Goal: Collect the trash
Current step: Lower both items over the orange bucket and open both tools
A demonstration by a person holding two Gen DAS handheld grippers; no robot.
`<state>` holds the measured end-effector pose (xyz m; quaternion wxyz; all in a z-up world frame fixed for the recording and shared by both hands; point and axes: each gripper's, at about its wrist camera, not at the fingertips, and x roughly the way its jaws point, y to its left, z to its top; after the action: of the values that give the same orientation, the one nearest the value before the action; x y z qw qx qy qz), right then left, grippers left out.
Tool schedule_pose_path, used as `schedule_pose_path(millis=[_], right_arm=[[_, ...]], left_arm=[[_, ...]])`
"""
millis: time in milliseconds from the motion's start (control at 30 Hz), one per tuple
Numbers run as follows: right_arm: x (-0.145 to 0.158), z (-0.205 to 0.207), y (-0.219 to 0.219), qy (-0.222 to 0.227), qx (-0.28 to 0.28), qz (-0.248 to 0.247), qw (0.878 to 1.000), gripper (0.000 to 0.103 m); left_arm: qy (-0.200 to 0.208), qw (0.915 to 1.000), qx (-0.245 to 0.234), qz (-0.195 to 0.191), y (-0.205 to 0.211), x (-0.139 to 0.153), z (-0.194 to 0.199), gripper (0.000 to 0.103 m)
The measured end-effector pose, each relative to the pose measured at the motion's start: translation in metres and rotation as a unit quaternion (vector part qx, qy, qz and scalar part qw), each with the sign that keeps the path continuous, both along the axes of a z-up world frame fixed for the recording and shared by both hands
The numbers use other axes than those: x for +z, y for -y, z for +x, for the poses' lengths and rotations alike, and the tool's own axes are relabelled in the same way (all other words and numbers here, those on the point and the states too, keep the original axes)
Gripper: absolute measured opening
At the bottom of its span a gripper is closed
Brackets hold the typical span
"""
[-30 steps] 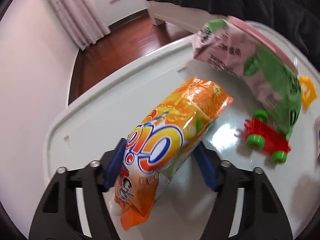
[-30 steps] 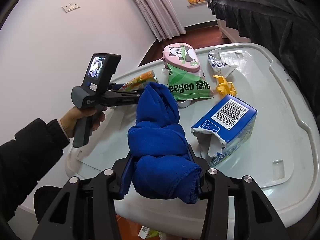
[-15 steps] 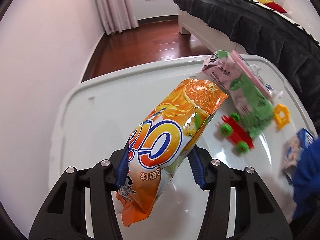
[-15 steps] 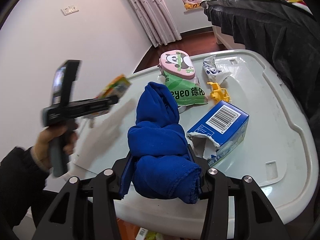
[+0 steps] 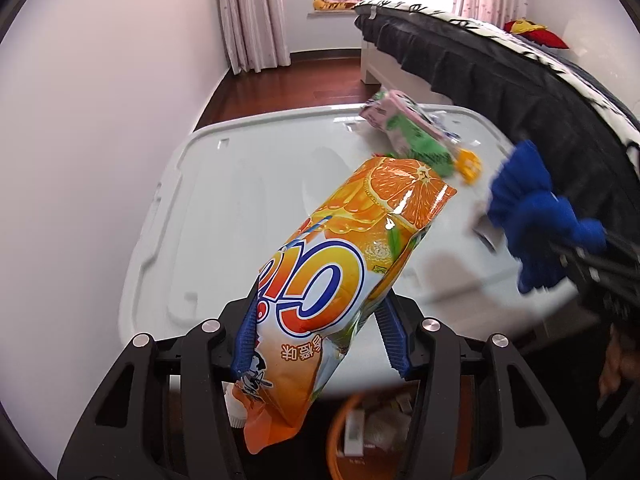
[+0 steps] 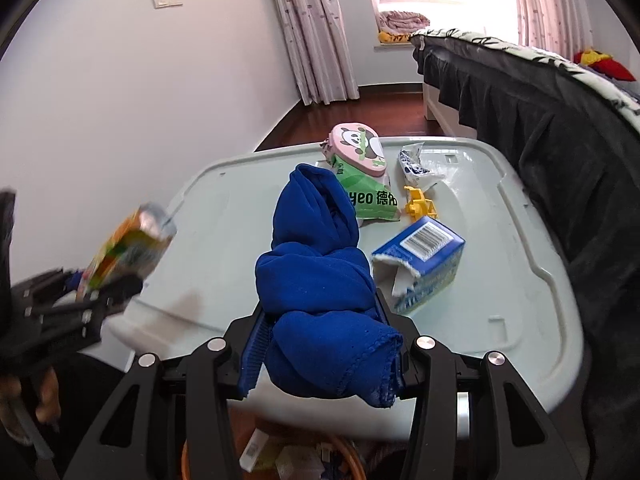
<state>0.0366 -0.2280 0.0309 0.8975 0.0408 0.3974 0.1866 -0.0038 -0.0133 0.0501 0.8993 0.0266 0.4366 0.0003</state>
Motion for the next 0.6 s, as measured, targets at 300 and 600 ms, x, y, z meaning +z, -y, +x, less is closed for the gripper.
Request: schedule_pose_path(millis=[300, 600], right_arm=[[0.019, -0.065, 0.005, 0.009, -0.008, -0.022, 1.000, 0.048], [0.006, -0.137, 0.007, -0.014, -0.003, -0.031, 0.999, 0.048]], left_arm=[[-0.002, 0.9998, -0.017, -0.010, 0.012, -0.011, -0.074, 0.051], [-0.053, 0.9970, -0.050, -0.025, 0.030, -0.048, -0.121, 0.051]])
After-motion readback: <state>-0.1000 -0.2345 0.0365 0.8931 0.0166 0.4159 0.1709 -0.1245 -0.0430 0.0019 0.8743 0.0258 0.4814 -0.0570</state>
